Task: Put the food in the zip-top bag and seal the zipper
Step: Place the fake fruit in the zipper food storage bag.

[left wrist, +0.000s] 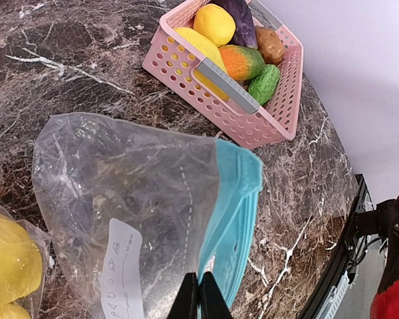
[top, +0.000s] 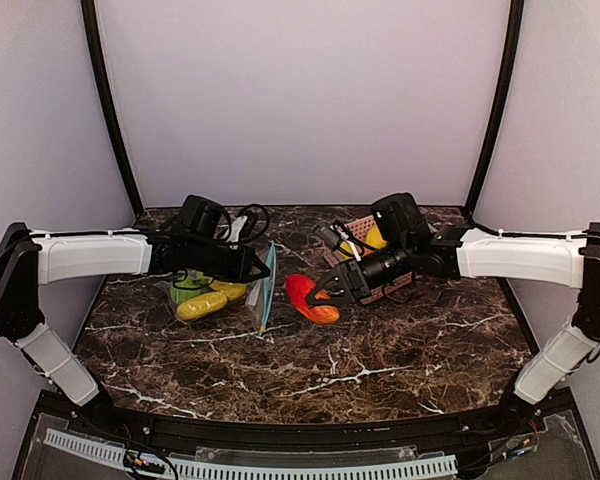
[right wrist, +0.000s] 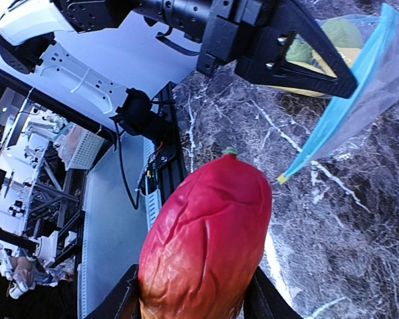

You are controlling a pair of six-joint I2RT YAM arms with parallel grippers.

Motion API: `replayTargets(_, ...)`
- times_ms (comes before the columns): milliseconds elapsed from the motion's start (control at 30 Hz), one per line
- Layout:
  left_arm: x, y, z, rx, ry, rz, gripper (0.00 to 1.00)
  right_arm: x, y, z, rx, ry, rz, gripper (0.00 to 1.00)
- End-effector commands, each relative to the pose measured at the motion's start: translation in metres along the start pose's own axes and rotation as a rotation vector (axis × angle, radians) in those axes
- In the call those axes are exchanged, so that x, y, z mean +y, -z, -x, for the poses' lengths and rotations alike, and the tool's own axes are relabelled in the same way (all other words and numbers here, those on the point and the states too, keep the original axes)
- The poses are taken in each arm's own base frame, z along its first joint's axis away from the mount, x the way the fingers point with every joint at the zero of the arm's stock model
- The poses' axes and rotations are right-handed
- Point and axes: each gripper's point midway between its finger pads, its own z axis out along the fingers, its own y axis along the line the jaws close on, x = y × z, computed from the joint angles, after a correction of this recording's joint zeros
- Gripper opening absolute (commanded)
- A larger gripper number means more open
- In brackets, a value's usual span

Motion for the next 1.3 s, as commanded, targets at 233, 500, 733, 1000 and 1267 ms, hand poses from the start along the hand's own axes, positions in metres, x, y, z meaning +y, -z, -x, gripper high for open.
replayTargets(233,-0.006,0.005,-0.007,-0.004,0.012,-0.037,0.01,-0.008,-0.047,0.009,0.032,-0.074,0.115,0.36)
replayTargets(500,-0.007,0.008,-0.01,0.003,0.006,-0.038,0.01,-0.032,-0.067,0.012,0.051,-0.164,0.075,0.35)
replayTargets(733,-0.008,0.011,-0.01,0.003,0.0,-0.041,0.01,-0.058,-0.078,0.011,0.048,-0.251,0.002,0.34)
replayTargets(1000,-0.01,0.016,-0.012,0.015,-0.014,-0.036,0.01,-0.082,-0.076,0.018,0.012,-0.3,-0.078,0.34)
replayTargets(1267,-0.011,0.021,-0.026,0.089,-0.026,-0.04,0.01,-0.085,-0.082,0.04,-0.007,-0.211,-0.081,0.34)
